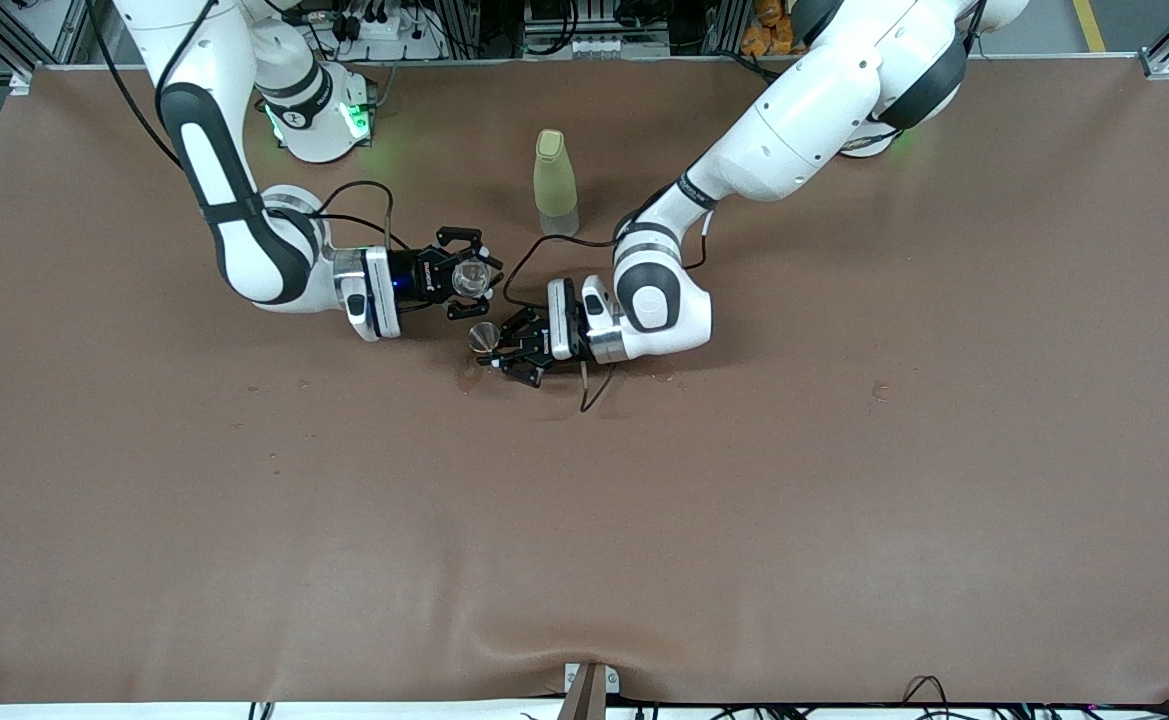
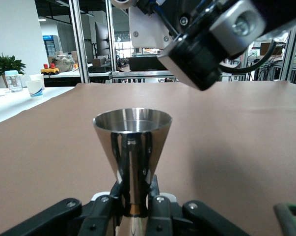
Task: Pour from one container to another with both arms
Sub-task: 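Tilt the beaker with the right gripper, pouring liquid into the jigger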
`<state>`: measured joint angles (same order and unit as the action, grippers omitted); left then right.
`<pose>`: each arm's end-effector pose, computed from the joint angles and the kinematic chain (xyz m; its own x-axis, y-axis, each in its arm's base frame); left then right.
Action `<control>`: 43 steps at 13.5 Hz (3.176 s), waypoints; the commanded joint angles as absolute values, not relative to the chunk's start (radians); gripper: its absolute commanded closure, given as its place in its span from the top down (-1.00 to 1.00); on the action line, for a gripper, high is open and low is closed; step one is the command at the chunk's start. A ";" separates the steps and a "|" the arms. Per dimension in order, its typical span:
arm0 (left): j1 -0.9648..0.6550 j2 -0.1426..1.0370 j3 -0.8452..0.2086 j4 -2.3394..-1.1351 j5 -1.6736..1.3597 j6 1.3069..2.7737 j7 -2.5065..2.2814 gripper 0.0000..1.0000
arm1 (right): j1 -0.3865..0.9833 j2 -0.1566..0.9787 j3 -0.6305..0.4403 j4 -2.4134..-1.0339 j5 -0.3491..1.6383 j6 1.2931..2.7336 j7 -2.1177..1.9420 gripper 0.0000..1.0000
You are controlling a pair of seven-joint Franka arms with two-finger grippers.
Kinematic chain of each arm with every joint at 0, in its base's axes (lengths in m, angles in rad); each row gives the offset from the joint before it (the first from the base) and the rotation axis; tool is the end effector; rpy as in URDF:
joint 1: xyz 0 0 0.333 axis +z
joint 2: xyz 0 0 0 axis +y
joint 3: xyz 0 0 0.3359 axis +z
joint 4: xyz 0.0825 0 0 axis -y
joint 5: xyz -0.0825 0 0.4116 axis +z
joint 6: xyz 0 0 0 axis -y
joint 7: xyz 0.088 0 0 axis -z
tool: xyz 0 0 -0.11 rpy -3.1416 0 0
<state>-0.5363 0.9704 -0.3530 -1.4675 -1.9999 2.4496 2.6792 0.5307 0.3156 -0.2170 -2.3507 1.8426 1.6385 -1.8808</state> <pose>0.5101 -0.5563 0.1199 -0.0173 -0.2140 0.9767 -0.9971 -0.0687 -0.0327 0.4572 0.2516 0.2237 0.7014 0.0366 0.7119 0.7109 0.0370 -0.7023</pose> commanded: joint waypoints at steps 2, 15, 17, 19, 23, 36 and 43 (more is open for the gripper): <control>-0.545 0.980 -0.351 -1.447 -2.029 2.451 2.698 -1.00 | 0.549 0.272 -0.218 -2.375 1.865 1.654 -1.758 -1.00; -0.545 0.988 -0.351 -1.447 -2.029 2.453 2.698 -1.00 | 0.551 0.264 -0.218 -2.365 1.867 1.660 -1.557 -1.00; -0.545 0.988 -0.351 -1.447 -2.031 2.453 2.698 -1.00 | 0.551 0.262 -0.218 -2.365 1.867 1.658 -1.519 -1.00; -0.545 0.988 -0.351 -1.447 -2.034 2.453 2.698 -1.00 | 0.551 0.259 -0.218 -2.365 1.867 1.660 -1.503 -1.00; -0.545 0.986 -0.351 -1.447 -2.034 2.453 2.698 -1.00 | 0.551 0.261 -0.218 -2.367 1.867 1.660 -1.436 -1.00; -0.545 0.985 -0.351 -1.447 -2.046 2.453 2.695 -1.00 | 0.551 0.264 -0.218 -2.367 1.867 1.661 -1.290 -1.00; -0.545 0.985 -0.351 -1.454 -2.056 2.453 2.694 -1.00 | 0.552 0.262 -0.218 -2.367 1.888 1.660 -1.217 -1.00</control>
